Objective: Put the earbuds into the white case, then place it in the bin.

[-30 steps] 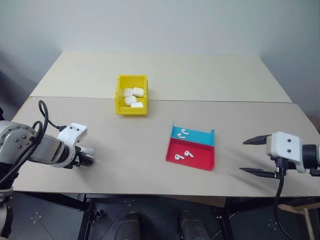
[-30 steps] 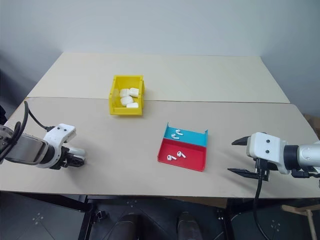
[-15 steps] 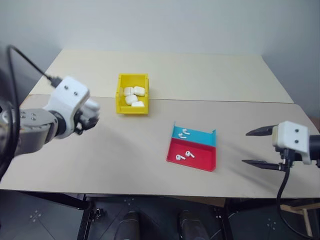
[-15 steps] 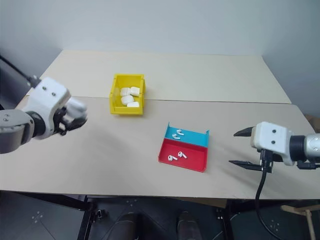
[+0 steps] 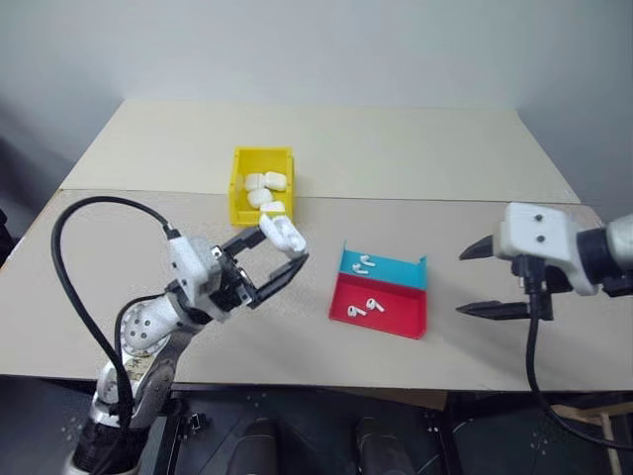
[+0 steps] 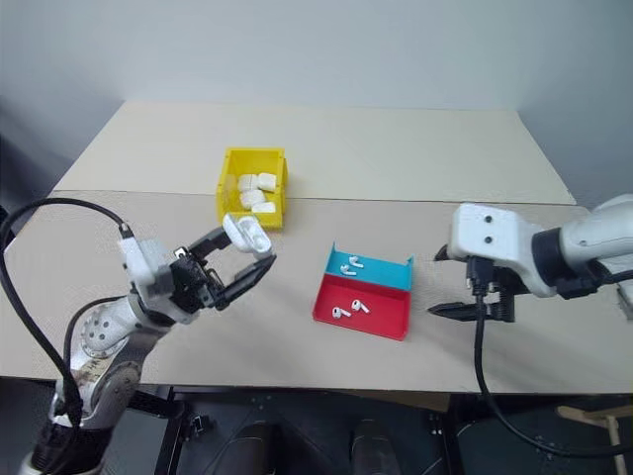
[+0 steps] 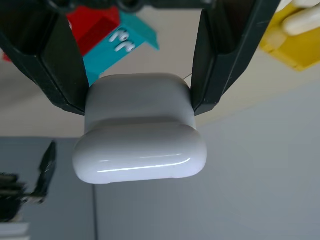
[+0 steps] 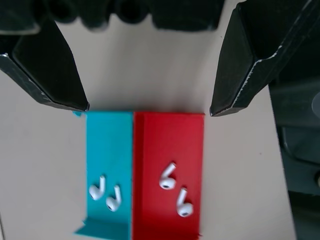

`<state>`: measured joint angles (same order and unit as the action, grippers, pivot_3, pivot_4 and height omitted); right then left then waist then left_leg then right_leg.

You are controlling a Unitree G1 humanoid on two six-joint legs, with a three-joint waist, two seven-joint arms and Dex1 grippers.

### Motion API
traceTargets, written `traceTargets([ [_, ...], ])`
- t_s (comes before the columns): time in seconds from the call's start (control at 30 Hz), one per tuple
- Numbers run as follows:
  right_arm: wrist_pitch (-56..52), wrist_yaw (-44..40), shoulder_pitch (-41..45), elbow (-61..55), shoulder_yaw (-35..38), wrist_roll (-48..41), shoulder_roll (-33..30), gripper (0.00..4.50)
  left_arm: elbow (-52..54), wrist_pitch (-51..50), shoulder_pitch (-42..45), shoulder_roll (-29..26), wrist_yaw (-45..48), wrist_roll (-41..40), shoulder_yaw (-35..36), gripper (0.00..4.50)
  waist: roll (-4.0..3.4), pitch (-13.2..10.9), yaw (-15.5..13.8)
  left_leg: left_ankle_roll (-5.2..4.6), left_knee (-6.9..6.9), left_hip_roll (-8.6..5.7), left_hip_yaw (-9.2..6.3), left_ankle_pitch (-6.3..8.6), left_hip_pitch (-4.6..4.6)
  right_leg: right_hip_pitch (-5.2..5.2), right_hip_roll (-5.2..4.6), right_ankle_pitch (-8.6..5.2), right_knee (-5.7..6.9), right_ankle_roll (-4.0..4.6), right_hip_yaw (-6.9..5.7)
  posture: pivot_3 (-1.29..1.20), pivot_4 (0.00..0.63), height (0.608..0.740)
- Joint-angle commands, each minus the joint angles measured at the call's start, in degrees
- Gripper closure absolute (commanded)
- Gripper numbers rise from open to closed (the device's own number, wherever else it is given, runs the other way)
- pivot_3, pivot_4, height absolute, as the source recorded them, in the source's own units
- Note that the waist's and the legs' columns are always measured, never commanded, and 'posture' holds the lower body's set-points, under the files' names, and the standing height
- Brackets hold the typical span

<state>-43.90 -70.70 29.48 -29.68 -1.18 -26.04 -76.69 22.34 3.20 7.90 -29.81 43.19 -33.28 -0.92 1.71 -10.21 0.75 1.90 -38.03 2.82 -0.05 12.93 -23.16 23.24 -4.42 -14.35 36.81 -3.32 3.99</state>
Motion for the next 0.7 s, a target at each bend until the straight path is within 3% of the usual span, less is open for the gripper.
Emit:
traceTargets([
  [0.03,-3.26,1.47,5.07,-4.33,-5.64,0.70,3.21,0.38,-5.25,7.17,0.50,0.67,9.84,-0.80,1.45,1.73,-0.01,0.03,0.03,0.00,0.00,0.00,0.00,0.00,0.05,-0.05,0.00,0.00,0.00,-0.01,0.00,0.00,0.150,0.740],
  [0.13,-5.19,3.71,9.08,-5.40,-12.67,4.72,7.40,1.23,-11.07,12.35,0.20,0.93,16.43,0.76,1.21,1.73,-0.01,0.04,0.26,-0.01,-0.01,0.00,0.00,0.00,0.05,-0.06,0.00,-0.01,-0.03,-0.03,0.01,0.00,0.150,0.740],
  [0.4,-8.97,5.09,20.66,-0.57,-31.28,16.17,19.17,1.23,-12.43,17.17,-6.36,0.38,22.63,1.37,3.07,1.73,-0.01,0.05,0.55,-0.04,-0.02,0.03,-0.02,0.02,-0.06,0.10,0.00,0.00,0.03,-0.03,-0.01,0.00,0.150,0.740],
  [0.53,-12.15,5.54,23.85,2.52,-36.04,18.62,24.72,1.23,-11.62,18.48,-9.26,0.18,23.02,3.30,2.95,1.73,-0.02,0.05,0.27,-0.04,-0.02,0.04,-0.03,0.02,-0.01,0.08,0.02,0.00,0.09,-0.02,-0.02,0.00,0.150,0.740],
  [0.63,-14.56,6.76,24.90,4.12,-38.01,19.98,28.00,1.79,-10.16,18.76,-10.89,0.27,22.33,3.95,2.95,1.73,-0.01,0.05,0.06,-0.04,-0.02,0.03,-0.03,0.02,-0.09,0.12,0.01,0.00,0.07,-0.02,-0.04,0.00,0.150,0.740],
  [0.7,-16.46,7.84,25.26,5.07,-38.61,20.44,29.71,1.79,-8.65,17.96,-11.93,-0.19,22.24,3.20,3.11,1.73,-0.01,0.05,0.08,-0.04,-0.02,0.03,-0.03,0.02,-0.09,0.12,0.00,0.00,0.09,-0.02,-0.04,0.00,0.150,0.740],
])
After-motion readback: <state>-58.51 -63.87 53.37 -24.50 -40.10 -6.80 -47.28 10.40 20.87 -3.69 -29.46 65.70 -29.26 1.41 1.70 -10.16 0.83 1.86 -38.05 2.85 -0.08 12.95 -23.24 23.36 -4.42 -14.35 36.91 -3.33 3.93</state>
